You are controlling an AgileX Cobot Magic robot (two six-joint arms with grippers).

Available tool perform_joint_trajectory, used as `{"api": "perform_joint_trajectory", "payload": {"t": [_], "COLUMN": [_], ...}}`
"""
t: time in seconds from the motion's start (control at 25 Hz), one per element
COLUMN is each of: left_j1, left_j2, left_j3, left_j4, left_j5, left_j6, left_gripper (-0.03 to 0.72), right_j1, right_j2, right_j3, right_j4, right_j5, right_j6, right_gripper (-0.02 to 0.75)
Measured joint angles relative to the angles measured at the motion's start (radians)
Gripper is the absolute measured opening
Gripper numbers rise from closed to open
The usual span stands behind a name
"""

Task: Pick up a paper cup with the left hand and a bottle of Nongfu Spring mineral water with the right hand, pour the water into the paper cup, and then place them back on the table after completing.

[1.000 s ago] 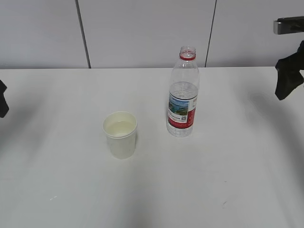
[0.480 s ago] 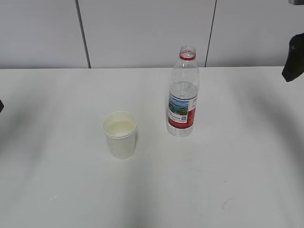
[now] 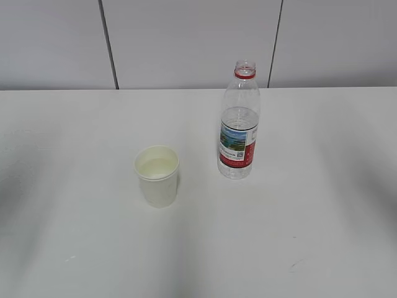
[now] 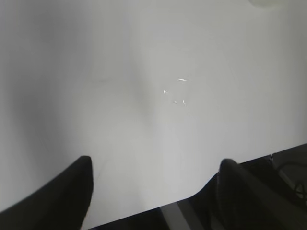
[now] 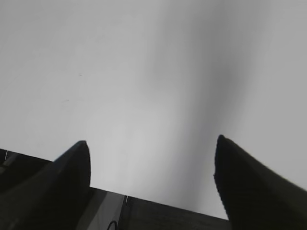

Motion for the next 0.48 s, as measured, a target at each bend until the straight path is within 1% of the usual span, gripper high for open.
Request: {"api": "perform_joint_trajectory", "payload": {"t": [0.16, 0.28, 0.48], "left_j1": [0.0, 0.0, 0.0], "left_j2": [-0.109, -0.185, -0.29], "left_j3": [0.036, 0.057, 0.097], "left_j4": [0.003, 0.003, 0.003], "left_j5": [-0.001, -0.006, -0.066], "left_j6": [0.0, 0.0, 0.0], "left_gripper": [0.494, 0.494, 0.494], "right_j1": [0.0, 0.0, 0.0], "right_j2": [-0.203, -0.333, -0.503], "right_j3": [0.099, 0.155, 0.236], "right_j4": [-0.003, -0.034, -0.085], "right_j5": [0.008, 0.019, 0.024], "right_j6": [0.0, 0.0, 0.02], "right_gripper": [0.593, 0.593, 0.593]}}
